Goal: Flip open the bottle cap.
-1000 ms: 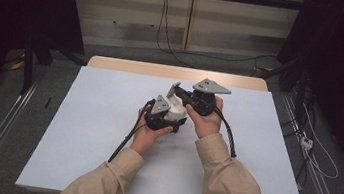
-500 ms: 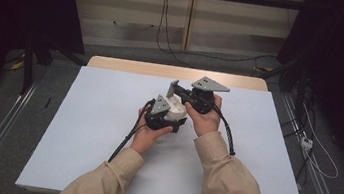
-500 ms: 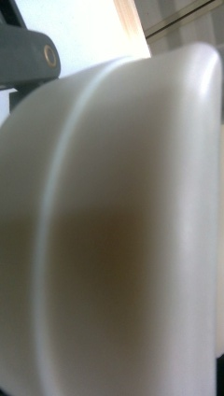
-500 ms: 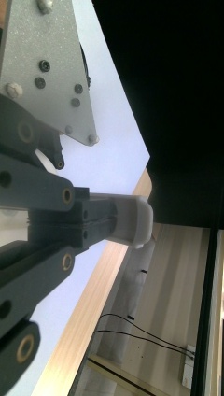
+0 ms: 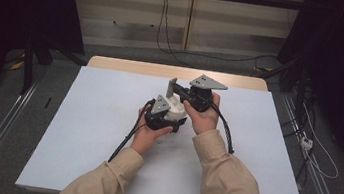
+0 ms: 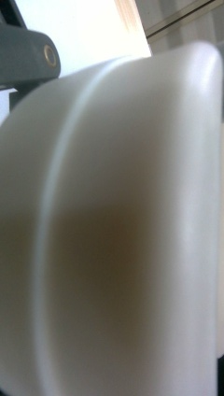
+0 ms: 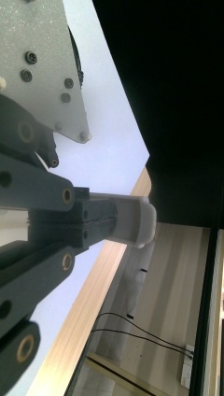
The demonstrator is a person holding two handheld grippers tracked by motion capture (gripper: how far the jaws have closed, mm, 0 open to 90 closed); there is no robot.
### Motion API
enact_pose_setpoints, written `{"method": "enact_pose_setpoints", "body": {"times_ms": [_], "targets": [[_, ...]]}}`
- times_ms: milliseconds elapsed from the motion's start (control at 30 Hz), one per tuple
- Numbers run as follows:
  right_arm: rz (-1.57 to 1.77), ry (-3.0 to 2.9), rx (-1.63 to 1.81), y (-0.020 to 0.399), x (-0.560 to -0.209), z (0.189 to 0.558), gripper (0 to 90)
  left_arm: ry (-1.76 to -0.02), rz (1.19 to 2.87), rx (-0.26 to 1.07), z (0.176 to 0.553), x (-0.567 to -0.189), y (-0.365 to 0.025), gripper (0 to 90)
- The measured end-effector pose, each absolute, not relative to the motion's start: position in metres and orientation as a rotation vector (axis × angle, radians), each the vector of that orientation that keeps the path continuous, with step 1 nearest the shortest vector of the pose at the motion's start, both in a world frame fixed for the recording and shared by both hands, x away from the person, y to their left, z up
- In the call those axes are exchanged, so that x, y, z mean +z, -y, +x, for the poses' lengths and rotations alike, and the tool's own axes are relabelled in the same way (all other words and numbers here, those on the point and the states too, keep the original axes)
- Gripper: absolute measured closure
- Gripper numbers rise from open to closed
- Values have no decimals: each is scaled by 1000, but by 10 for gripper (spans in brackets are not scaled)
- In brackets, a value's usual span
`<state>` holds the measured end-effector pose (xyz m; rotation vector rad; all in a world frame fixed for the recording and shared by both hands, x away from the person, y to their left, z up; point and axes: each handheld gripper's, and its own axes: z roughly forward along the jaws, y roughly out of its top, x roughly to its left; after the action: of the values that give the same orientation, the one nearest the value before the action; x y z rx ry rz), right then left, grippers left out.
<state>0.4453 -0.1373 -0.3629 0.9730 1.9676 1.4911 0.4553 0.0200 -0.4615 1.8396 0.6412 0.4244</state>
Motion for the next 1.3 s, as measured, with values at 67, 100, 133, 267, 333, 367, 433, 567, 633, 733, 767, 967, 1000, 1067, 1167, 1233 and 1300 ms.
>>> {"method": "enact_pose_setpoints", "body": {"times_ms": [67, 100, 133, 267, 333, 367, 433, 567, 633, 733, 767, 967, 1000, 1067, 1167, 1233, 1300], "targets": [[971, -1969, 1489, 137, -363, 446, 900, -641, 1840, 425, 455, -461, -20, 187], [971, -1968, 1489, 137, -363, 446, 900, -641, 1839, 425, 455, -462, -20, 187], [968, -1969, 1486, 137, -363, 446, 900, -642, 1839, 424, 455, -462, -20, 187], [968, -1969, 1485, 136, -362, 447, 900, -642, 1840, 425, 455, -462, -20, 187], [969, -1969, 1486, 135, -362, 448, 900, -642, 1840, 424, 455, -462, -20, 187], [967, -1969, 1485, 135, -362, 448, 900, -639, 1845, 426, 455, -461, -20, 187], [971, -1968, 1486, 135, -362, 449, 900, -650, 1840, 427, 455, -462, -20, 187], [971, -1970, 1491, 134, -362, 451, 900, -646, 1841, 427, 455, -462, -20, 187], [969, -1968, 1490, 133, -363, 451, 900, -646, 1841, 427, 455, -462, -20, 187], [970, -1977, 1474, 132, -364, 453, 900, -647, 1843, 430, 455, -462, -20, 187], [968, -1983, 1469, 132, -365, 453, 900, -647, 1843, 430, 455, -462, -20, 187], [976, -1989, 1464, 131, -368, 455, 900, -646, 1842, 427, 455, -462, -20, 187], [975, -1988, 1465, 131, -368, 455, 900, -633, 1848, 433, 456, -461, -20, 187], [978, -1986, 1469, 131, -368, 456, 900, -646, 1842, 427, 455, -462, -20, 187], [979, -1985, 1467, 131, -368, 456, 900, -646, 1842, 428, 455, -462, -19, 187], [982, -1989, 1466, 130, -369, 456, 900, -634, 1847, 430, 455, -461, -19, 187], [977, -2001, 1454, 129, -371, 457, 900, -619, 1860, 456, 454, -461, -19, 187]]}}
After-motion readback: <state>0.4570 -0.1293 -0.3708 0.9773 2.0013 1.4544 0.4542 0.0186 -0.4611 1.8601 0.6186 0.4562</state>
